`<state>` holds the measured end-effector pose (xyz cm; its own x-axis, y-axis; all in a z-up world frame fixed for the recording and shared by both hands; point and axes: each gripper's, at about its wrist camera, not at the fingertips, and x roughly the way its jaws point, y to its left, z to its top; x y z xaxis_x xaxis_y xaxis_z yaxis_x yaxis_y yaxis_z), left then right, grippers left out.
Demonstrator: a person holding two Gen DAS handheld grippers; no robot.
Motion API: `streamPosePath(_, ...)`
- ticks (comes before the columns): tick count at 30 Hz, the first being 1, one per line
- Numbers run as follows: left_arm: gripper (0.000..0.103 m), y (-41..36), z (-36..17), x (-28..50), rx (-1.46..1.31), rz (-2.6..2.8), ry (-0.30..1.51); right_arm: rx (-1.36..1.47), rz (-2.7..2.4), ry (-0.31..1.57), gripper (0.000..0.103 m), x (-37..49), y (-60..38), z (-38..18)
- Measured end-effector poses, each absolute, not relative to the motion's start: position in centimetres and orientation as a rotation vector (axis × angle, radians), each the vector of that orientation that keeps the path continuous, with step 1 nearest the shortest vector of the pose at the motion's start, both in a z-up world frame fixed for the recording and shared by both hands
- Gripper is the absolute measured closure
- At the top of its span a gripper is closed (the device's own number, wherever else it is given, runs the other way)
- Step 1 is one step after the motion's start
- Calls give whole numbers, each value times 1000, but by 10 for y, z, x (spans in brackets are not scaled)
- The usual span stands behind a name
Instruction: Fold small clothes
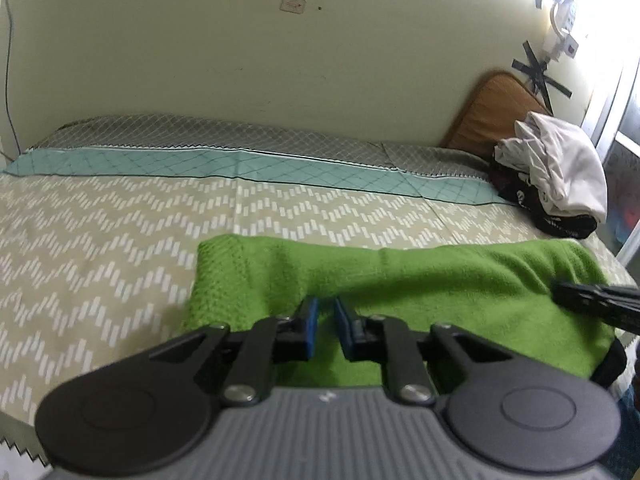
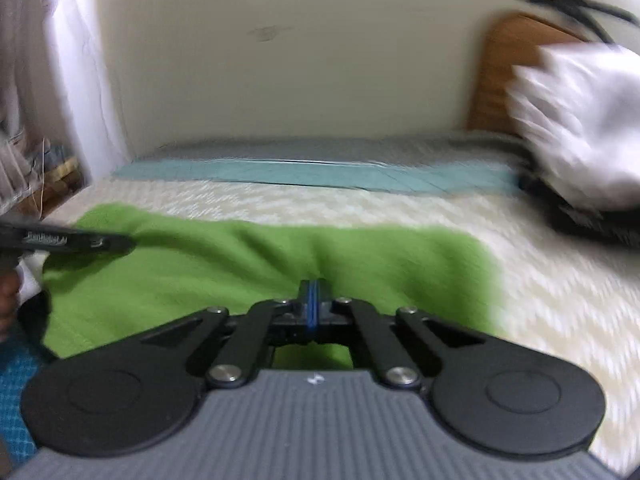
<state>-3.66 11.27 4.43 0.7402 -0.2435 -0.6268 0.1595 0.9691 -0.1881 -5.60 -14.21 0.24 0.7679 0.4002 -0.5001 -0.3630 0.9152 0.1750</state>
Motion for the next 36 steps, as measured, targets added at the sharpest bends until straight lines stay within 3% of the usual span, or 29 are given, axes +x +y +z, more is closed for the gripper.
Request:
streamPosePath(5,89,104,47,-35,-119,-194,713,146,382,569,102,-75,-163,1)
streamPosePath(7,86,103,51,-36,-145,-184,737,187,389,558,95,-77,-166,7)
streamPosePath(9,83,102,57,-41,-173,-182,738,249,399,519,77,-87,-179,14)
streamPosePath(11,83,99,63,-48,-188,-209,721,329,379,490,67,-96,-196,19)
streamPosePath(19,83,63,77,-47,-239,-424,711,731,373,589,64,-90,-249,-11)
streamPosePath(26,83,39,50,-32,-210,-477,815,770,374,693,60,-77,-238,-28)
streamPosePath(29,87,29,35,-30,-138,-458,808,766,406,706,62,-69,-228,-32)
streamPosePath(32,87,24,36,-33,-109,-437,802,791,437,758,77,-60,-217,-34)
streamPosePath(36,87,25,37,-33,-108,-438,806,807,484,710,80,-61,-210,-17)
